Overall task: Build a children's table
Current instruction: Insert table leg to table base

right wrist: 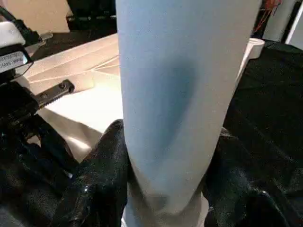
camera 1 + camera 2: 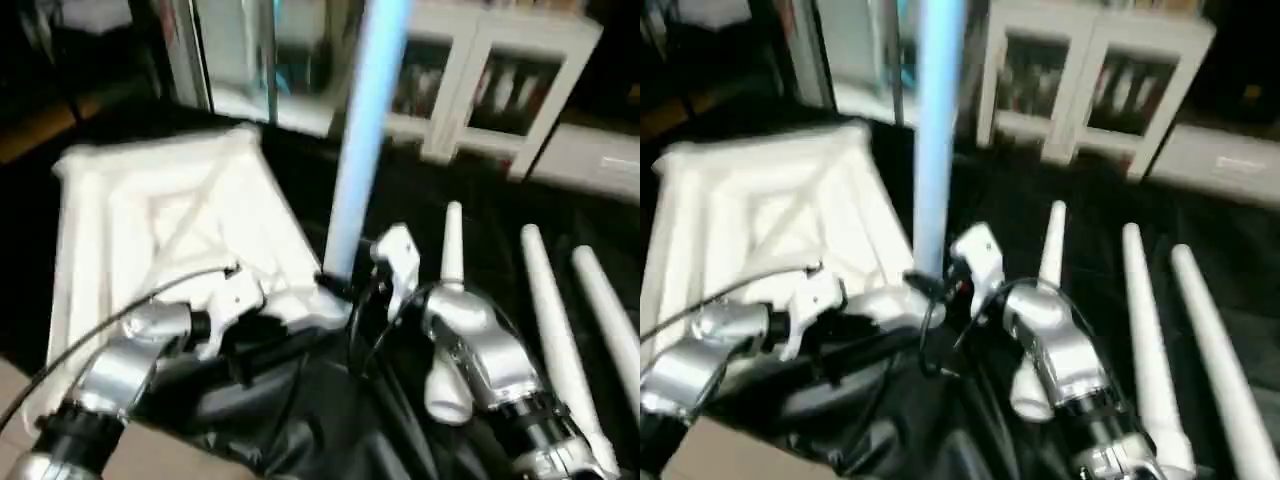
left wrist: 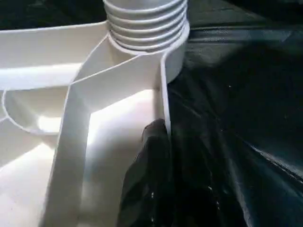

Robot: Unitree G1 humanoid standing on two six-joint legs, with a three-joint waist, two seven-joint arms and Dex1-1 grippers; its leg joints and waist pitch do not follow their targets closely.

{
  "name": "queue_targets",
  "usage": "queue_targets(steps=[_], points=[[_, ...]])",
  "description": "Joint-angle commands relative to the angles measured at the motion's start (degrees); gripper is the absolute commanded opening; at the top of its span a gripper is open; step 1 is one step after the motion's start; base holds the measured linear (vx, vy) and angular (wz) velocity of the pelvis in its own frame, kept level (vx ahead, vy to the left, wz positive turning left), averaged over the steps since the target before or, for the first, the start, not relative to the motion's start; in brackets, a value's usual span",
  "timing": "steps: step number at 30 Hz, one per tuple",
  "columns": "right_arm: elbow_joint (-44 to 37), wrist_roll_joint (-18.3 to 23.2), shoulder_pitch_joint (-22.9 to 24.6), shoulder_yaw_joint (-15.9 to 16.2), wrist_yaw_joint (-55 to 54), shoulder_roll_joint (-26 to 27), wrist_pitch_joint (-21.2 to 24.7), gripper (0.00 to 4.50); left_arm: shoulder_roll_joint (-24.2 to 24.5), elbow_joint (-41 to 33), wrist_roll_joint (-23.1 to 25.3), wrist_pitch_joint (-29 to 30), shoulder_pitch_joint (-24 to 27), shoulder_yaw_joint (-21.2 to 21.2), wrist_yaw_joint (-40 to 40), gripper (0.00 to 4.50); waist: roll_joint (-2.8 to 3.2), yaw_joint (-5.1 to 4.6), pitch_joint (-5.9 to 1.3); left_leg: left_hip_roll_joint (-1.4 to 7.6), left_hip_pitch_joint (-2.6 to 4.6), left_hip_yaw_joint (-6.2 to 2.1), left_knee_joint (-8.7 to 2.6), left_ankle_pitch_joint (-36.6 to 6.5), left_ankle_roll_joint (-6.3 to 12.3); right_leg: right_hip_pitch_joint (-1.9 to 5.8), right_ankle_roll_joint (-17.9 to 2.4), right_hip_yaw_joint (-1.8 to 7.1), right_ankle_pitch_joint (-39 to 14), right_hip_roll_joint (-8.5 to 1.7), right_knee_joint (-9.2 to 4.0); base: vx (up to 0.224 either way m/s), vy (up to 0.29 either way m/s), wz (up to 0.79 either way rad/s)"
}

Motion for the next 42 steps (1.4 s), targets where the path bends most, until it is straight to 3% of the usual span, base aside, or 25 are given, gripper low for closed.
queue_targets(steps=[1, 2, 4, 6, 11, 21, 24, 28, 30, 35, 36, 37, 38, 40, 42], points=[[9.8, -4.6, 3.4, 0.8, -3.5, -1.8, 5.1, 1.86, 1.3, 1.5, 3.1, 1.5, 0.3, -2.6, -1.2, 0.0, 0.69, -0.49, -0.2, 2.34, -1.08, 0.19, -4.3, -9.0, 1.08, 1.05, -9.2, 3.03, 1.4, -2.88, -6.15, 0.0, 0.0, 0.0], [9.9, -4.6, 3.4, 0.8, -3.5, -1.7, 5.0, 1.86, 1.3, 1.6, 3.1, 1.7, 0.2, -2.5, -1.1, 0.0, 0.74, -0.52, -0.4, 2.38, -1.11, 0.28, -4.29, -9.8, 0.86, 1.28, -9.2, 3.02, 0.5, -2.97, -6.32, 0.0, 0.0, 0.0], [9.8, -4.6, 3.4, 0.8, -3.5, -1.7, 4.9, 1.85, 1.2, 1.5, 2.9, 2.4, -0.2, -2.2, -1.1, 0.0, 0.79, -0.6, 0.22, 2.84, -0.73, 0.33, -5.1, -17.9, -0.78, 0.75, -8.2, 3.17, -9.1, -3.09, -7.31, 0.0, 0.0, 0.0], [9.6, -4.6, 3.3, 0.7, -3.5, -1.6, 5.0, 1.85, 1.2, 1.4, 2.5, 2.5, -0.4, -2.1, -1.3, 0.0, 0.63, -0.64, 0.14, 3.0, -0.36, 0.24, -5.35, -21.6, -1.27, 0.45, -7.1, 3.34, -15.1, -3.3, -7.9, 0.0, 0.0, 0.0], [10.2, -4.7, 3.1, 0.6, -3.5, -1.4, 4.3, 1.85, 1.1, 1.3, 1.4, 1.0, -0.5, -2.1, -1.3, 0.0, 0.42, -0.74, -0.15, 3.12, -0.58, 0.53, -5.47, -19.1, -1.02, 0.56, -7.3, 3.48, -9.1, -3.09, -7.64, 0.0, 0.0, 0.0], [11.6, -4.6, 2.2, 0.6, -4.3, -1.0, 3.5, 1.85, 0.5, 1.3, 0.0, 1.8, -0.1, -1.3, -0.7, 0.0, -0.12, -0.58, -0.08, 3.08, -0.58, 1.01, -5.4, -17.4, -0.4, 0.38, -7.0, 3.67, -9.9, -3.21, -7.91, 0.0, 0.0, 0.0], [13.6, -5.4, 1.4, -0.4, -7.7, 0.0, 1.9, 1.85, -1.1, 1.4, -0.5, 3.3, 0.1, -0.8, 1.4, 0.0, -0.03, -0.67, 0.03, 3.06, -0.55, 1.02, -5.48, -18.5, -0.64, 0.19, -7.0, 3.69, -12.3, -3.33, -8.07, 0.0, 0.0, 0.0], [19.5, -6.3, -1.5, -3.6, -17.3, 2.6, -1.5, 1.85, -6.3, 1.0, -1.8, 8.1, -0.9, 0.9, 7.6, 0.0, -0.55, -0.89, 0.28, 2.99, -0.35, 0.89, -5.75, -21.3, -1.45, -0.32, -5.2, 3.99, -21.5, -3.59, -8.8, 0.0, 0.0, 0.0], [23.3, -6.2, -3.4, -5.6, -22.5, 4.1, -3.0, 1.85, -9.4, 0.9, -2.3, 10.7, -2.0, 1.6, 10.8, 0.0, -0.44, -1.01, 0.23, 3.02, -0.17, 1.02, -5.68, -20.8, -1.62, -0.61, -5.3, 4.21, -21.4, -3.61, -8.83, 0.0, 0.0, 0.0], [30.9, -5.8, -8.0, -7.9, -31.1, 7.0, -5.4, 1.85, -15.6, 2.0, -1.9, 14.3, -4.8, 2.3, 17.4, 0.0, -0.51, -1.1, -0.14, 2.91, -0.33, 1.41, -5.43, -17.5, -1.49, -0.38, -6.3, 4.14, -12.4, -3.06, -8.15, 0.0, 0.0, 0.0], [33.2, -5.6, -9.5, -8.3, -33.5, 8.0, -6.0, 1.85, -18.0, 2.9, -1.8, 15.3, -5.9, 2.8, 20.0, 0.0, -0.68, -1.13, -0.46, 2.77, -0.49, 1.46, -5.23, -15.9, -1.4, 0.07, -6.5, 4.08, -9.8, -2.96, -7.83, 0.0, 0.0, 0.0], [34.3, -5.6, -10.3, -8.5, -34.7, 8.5, -6.3, 1.85, -19.3, 3.5, -1.9, 15.9, -6.6, 3.3, 21.6, 0.0, -0.63, -1.08, -0.74, 2.86, -0.63, 1.56, -4.99, -12.0, -1.28, 0.34, -7.2, 4.04, -4.0, -2.93, -7.28, 0.0, 0.0, 0.0], [35.5, -5.7, -11.2, -8.6, -36.2, 9.0, -6.7, 1.85, -20.9, 4.2, -2.0, 16.7, -7.3, 3.9, 23.5, 0.0, -0.66, -1.03, -0.67, 2.72, -0.61, 1.74, -4.76, -10.8, -1.01, 0.29, -7.3, 3.98, -1.8, -2.79, -7.3, 0.0, 0.0, 0.0], [39.2, -5.9, -13.7, -9.4, -40.7, 10.4, -8.5, 1.85, -25.4, 6.0, -1.7, 17.8, -9.4, 5.7, 29.3, 0.0, -1.11, -1.19, -0.97, 2.47, -0.84, 1.92, -4.19, -6.6, -0.93, 0.91, -8.1, 3.82, 6.1, -2.6, -6.5, 0.0, 0.0, 0.0], [42.2, -5.7, -16.1, -10.6, -45.6, 11.8, -10.1, 1.85, -29.5, 8.7, -0.8, 17.2, -11.9, 7.3, 36.2, 0.0, -1.68, -0.91, -1.27, 2.2, -0.82, 2.19, -3.67, -4.1, 0.21, 1.17, -8.0, 3.84, 10.3, -2.5, -6.13, 0.0, 0.0, 0.0]])
